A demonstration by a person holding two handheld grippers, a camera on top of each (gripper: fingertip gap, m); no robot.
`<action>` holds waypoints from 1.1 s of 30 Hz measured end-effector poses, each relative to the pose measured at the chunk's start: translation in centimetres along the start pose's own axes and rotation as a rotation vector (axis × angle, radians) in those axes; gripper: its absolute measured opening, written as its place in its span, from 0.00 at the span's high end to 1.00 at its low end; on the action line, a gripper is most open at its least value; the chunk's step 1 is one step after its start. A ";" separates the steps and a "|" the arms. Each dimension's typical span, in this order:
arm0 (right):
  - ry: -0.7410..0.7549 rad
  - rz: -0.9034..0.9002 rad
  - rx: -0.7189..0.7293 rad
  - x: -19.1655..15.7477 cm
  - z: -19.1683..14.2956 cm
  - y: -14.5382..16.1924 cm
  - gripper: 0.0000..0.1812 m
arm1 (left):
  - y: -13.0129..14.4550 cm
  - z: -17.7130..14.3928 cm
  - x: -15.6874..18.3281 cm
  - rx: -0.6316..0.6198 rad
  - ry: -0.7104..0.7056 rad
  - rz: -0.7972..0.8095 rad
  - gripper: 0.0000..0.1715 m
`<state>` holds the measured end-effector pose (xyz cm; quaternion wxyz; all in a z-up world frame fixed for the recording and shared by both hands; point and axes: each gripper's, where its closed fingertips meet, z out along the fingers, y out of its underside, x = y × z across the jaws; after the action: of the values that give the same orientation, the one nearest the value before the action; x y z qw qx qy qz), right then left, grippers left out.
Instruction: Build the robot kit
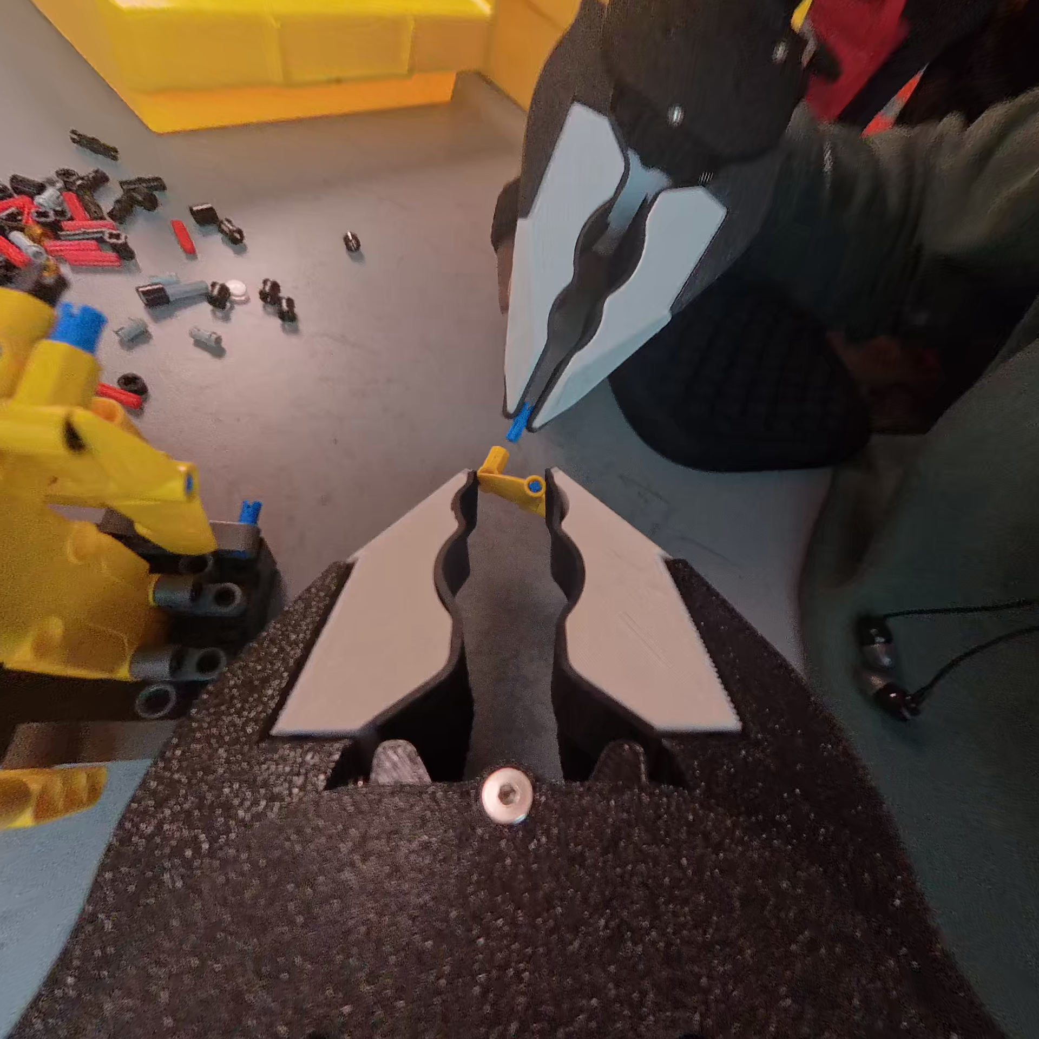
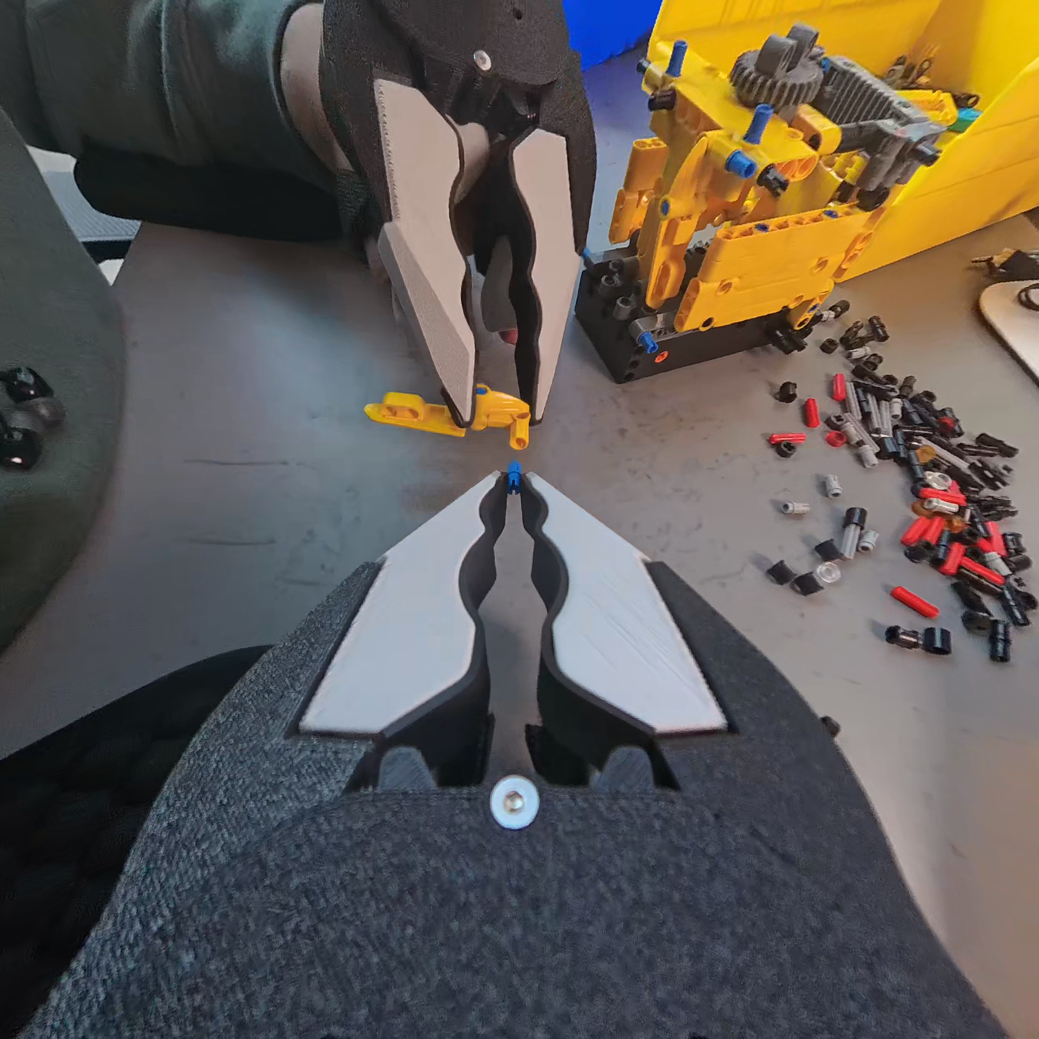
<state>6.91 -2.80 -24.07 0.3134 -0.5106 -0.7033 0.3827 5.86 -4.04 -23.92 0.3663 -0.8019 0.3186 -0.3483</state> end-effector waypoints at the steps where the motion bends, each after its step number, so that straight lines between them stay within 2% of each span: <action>1: 0.013 0.008 0.018 0.2 0.0 -0.3 0.98 | -0.7 -0.4 0.1 0.048 0.021 -0.036 0.87; 5: 0.038 0.055 0.113 0.6 -0.5 -1.9 0.98 | -2.2 -1.2 0.4 0.151 0.072 -0.091 0.87; 8: 0.041 0.094 0.160 0.9 -0.9 -2.7 0.98 | -2.4 -1.3 0.5 0.167 0.086 -0.109 0.87; 14: 0.029 0.101 0.159 0.6 -0.9 -2.8 0.98 | -2.4 -1.1 0.6 0.167 0.076 -0.087 0.87; 22: 0.001 0.146 0.162 0.5 -1.1 -2.9 0.98 | -2.6 -1.0 0.8 0.149 -0.055 0.111 0.87; 26: -0.009 0.171 0.214 0.6 -1.5 -3.7 0.98 | -3.4 -1.5 1.1 0.212 -0.065 0.123 0.87; 33: 0.033 0.194 0.377 1.0 -2.9 -6.3 0.99 | -6.5 -3.2 1.7 0.410 -0.050 0.059 0.88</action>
<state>6.03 -2.39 -17.08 0.3763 -0.5145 -0.5616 0.5276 5.91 -3.12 -16.55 0.5398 -0.7091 0.2552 -0.3750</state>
